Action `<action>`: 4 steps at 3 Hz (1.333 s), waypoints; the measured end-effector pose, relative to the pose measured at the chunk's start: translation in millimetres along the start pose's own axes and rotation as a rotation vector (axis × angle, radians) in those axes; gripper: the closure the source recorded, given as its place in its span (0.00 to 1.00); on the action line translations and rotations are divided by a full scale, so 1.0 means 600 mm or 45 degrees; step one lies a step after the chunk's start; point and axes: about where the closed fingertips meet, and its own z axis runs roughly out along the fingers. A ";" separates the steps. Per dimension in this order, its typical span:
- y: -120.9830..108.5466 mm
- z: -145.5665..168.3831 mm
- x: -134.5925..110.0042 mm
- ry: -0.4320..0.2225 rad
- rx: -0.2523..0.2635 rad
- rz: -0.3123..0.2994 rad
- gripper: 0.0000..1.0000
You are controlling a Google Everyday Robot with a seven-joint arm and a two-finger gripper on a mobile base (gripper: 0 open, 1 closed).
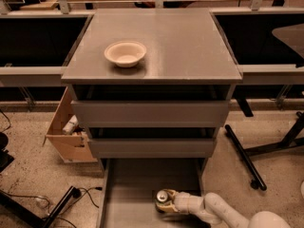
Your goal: Pick green can from bottom drawer and place on counter
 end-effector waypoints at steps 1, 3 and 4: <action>0.000 0.000 0.000 0.000 0.000 0.000 1.00; -0.026 -0.162 -0.151 0.103 0.217 0.022 1.00; 0.008 -0.227 -0.264 0.126 0.243 0.042 1.00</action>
Offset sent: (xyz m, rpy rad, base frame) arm -0.0761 -0.0129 0.2028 -0.1467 -0.0221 0.1125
